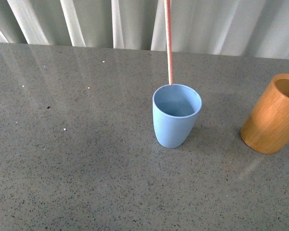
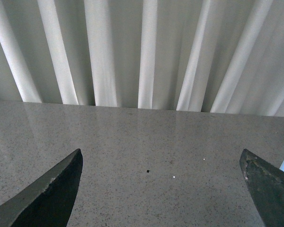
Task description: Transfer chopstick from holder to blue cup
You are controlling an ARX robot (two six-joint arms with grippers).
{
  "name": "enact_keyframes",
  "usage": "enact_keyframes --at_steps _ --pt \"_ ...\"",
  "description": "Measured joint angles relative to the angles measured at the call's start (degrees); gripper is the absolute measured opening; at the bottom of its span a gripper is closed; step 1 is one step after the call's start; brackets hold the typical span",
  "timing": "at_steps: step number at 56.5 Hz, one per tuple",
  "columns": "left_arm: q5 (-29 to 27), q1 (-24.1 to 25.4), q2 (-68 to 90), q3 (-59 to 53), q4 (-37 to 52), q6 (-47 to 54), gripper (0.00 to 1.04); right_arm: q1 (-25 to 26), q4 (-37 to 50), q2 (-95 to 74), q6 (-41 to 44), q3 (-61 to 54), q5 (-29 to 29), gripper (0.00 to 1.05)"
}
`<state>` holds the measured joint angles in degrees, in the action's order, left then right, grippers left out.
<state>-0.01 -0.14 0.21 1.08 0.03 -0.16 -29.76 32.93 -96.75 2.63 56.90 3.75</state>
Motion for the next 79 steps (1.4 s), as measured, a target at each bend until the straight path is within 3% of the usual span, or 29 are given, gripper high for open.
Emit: enact_keyframes --at_steps 37,49,65,72,79 --pt "0.00 0.00 0.00 0.00 0.00 0.00 0.98 -1.36 4.35 -6.62 -2.45 0.02 -0.61 0.02" --pt "0.00 0.00 0.00 0.00 0.00 0.00 0.98 -1.55 4.33 -5.95 -3.80 -0.68 -0.44 0.49" --pt "0.00 0.00 0.00 0.00 0.00 0.00 0.98 3.98 1.95 6.21 -3.39 -6.08 -3.74 0.95" --pt "0.00 0.00 0.00 0.00 0.00 0.00 0.98 10.54 -0.98 14.64 -3.48 -11.39 -7.17 0.94" --pt "0.00 0.00 0.00 0.00 0.00 0.00 0.98 21.55 -3.72 25.24 -3.04 -19.74 -8.44 0.95"
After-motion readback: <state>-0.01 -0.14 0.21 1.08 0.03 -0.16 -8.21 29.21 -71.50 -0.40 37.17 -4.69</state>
